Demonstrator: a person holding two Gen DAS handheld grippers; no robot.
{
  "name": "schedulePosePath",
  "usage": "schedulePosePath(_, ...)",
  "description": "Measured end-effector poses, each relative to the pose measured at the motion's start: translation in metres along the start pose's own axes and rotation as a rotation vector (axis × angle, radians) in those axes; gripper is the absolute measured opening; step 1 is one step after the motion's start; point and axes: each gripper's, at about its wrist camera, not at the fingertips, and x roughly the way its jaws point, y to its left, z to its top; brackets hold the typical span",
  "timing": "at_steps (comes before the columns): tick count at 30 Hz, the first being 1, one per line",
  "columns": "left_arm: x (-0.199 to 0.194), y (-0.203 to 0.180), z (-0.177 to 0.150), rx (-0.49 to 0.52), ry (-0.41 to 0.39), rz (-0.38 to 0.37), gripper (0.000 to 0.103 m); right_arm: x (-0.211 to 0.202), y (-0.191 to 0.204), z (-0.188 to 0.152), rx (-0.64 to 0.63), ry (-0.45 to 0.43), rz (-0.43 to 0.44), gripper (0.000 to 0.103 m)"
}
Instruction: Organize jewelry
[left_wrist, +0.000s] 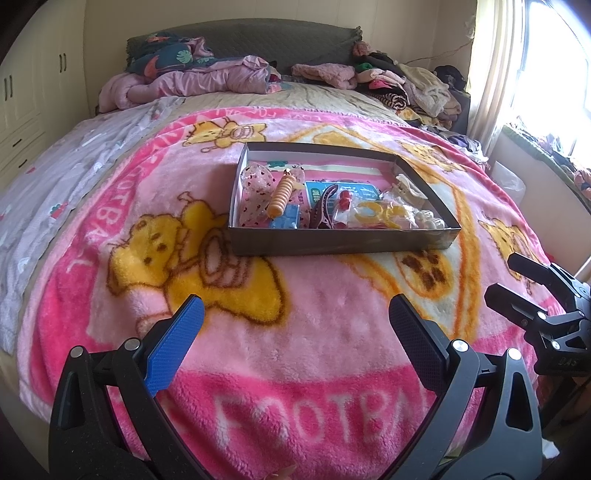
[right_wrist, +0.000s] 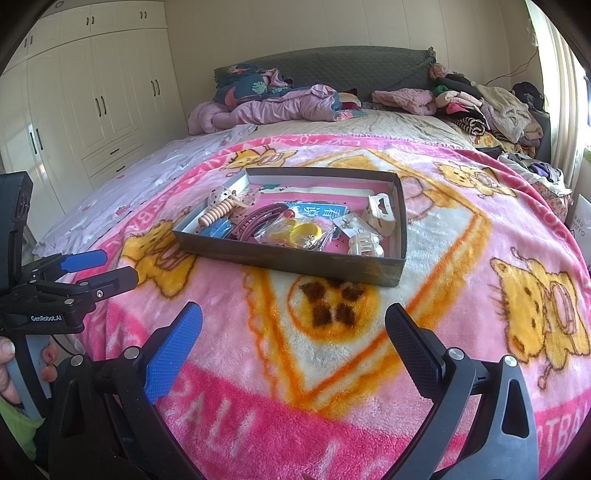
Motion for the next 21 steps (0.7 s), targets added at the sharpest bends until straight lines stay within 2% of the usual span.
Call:
schedulePosePath(9,0.004,0.002,0.003,-0.036,0.023,-0.004,0.092,-0.007,-0.012,-0.002,0.024,-0.009,-0.026,0.097)
schedulePosePath(15,0.009,0.007,0.004,-0.055,0.023,0.025,0.092,-0.010,-0.043,-0.003,0.077,-0.017,-0.080,0.097)
schedulePosePath(18,0.020,0.026,0.007,-0.094,0.038,0.095,0.092,-0.006,-0.076,0.000,0.131,-0.021,-0.128,0.097)
schedulePosePath(20,0.030,0.046,0.013,-0.132,0.051,0.142,0.092,0.003,-0.113,0.004,0.179,-0.016,-0.203,0.097)
schedulePosePath(21,0.039,0.066,0.020,-0.166,0.058,0.194,0.092,0.008,-0.128,0.005,0.200,-0.012,-0.234,0.097)
